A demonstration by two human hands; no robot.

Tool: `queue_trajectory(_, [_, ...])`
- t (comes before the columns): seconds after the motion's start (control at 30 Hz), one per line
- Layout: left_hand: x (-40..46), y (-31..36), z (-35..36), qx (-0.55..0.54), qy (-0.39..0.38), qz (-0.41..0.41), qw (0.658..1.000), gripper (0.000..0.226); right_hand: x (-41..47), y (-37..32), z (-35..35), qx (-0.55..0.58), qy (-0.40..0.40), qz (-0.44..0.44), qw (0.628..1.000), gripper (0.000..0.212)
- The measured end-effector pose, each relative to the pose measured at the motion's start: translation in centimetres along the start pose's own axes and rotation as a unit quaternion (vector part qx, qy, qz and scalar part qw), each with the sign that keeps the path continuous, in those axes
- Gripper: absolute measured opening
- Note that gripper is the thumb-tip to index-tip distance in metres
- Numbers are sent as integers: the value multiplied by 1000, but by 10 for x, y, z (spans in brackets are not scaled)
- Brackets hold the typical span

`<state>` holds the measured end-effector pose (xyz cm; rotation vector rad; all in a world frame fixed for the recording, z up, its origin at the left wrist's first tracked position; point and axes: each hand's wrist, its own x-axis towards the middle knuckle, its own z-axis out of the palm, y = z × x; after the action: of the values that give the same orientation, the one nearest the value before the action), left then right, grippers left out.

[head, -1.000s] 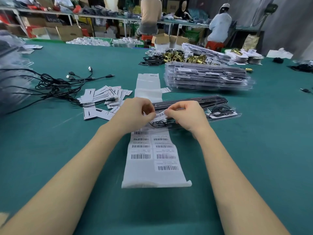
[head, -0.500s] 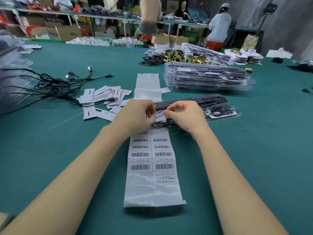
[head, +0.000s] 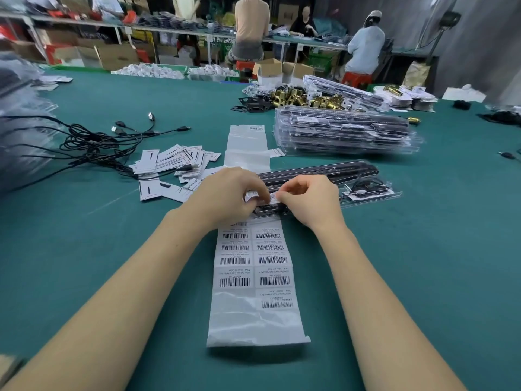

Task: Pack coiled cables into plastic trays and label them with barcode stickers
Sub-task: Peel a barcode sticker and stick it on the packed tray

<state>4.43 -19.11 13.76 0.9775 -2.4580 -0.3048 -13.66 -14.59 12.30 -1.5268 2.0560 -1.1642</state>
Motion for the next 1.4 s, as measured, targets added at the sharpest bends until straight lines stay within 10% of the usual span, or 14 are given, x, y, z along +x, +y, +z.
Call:
queue_trajectory(0.5, [-9, -36, -9, -117, -8, -54, 992, 41, -21, 14, -5, -138, -9, -101, 985, 27])
queue_trajectory(1.07, [-1, -31, -9, -41, 27, -134, 990, 33, -26, 15, -2, -12, 63, -112, 992, 24])
queue_trajectory(1.27, [4, -26, -21, -189, -15, -359, 914, 25, -27, 12, -3, 10, 79, -85, 993, 21])
queue_trajectory(1.4, [8, -24, -21, -432, 56, -438, 786, 34, -28, 10, -4, 25, 68, -89, 993, 20])
